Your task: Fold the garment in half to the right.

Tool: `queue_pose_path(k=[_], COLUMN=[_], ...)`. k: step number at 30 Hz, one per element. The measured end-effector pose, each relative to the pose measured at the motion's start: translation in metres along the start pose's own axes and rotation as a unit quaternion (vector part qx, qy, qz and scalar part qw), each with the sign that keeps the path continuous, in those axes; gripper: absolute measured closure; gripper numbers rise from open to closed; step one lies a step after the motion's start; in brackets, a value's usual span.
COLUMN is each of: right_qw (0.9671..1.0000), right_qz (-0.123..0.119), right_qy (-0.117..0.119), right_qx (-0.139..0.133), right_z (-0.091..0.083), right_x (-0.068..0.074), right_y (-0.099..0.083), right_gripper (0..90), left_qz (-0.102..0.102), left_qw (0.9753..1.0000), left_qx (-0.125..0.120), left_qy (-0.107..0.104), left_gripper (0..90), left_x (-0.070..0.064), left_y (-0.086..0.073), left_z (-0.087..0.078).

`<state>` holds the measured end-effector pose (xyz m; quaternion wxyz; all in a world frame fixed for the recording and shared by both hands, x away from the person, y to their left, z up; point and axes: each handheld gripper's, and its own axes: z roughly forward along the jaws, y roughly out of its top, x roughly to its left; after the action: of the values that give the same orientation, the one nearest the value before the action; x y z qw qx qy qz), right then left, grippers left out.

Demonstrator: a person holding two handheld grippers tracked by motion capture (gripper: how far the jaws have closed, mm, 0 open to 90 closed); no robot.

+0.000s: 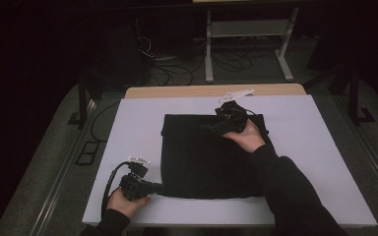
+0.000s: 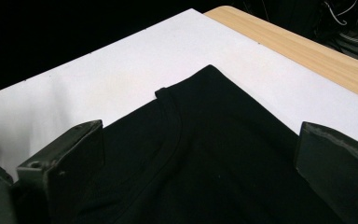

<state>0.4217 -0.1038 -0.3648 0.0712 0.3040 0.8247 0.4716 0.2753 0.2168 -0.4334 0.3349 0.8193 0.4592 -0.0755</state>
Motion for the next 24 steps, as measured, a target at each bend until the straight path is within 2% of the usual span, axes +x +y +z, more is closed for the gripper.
queue_pose_path(k=[17, 24], right_qw=[0.9994, 0.9991], right_qz=[-0.007, -0.015], right_qy=[0.004, 0.002], right_qx=[0.034, 0.039], right_z=[0.037, 0.047], right_x=[0.001, -0.001], right_y=[0.013, 0.018], right_gripper=[1.3, 1.3], left_qz=[0.003, 0.003], left_qw=[1.0, 1.0], left_qx=[-0.005, -0.005], left_qy=[-0.007, -0.008], left_gripper=[84.0, 84.0], left_x=[0.0, 0.0], left_y=[0.0, 0.0], left_z=[-0.002, -0.003])
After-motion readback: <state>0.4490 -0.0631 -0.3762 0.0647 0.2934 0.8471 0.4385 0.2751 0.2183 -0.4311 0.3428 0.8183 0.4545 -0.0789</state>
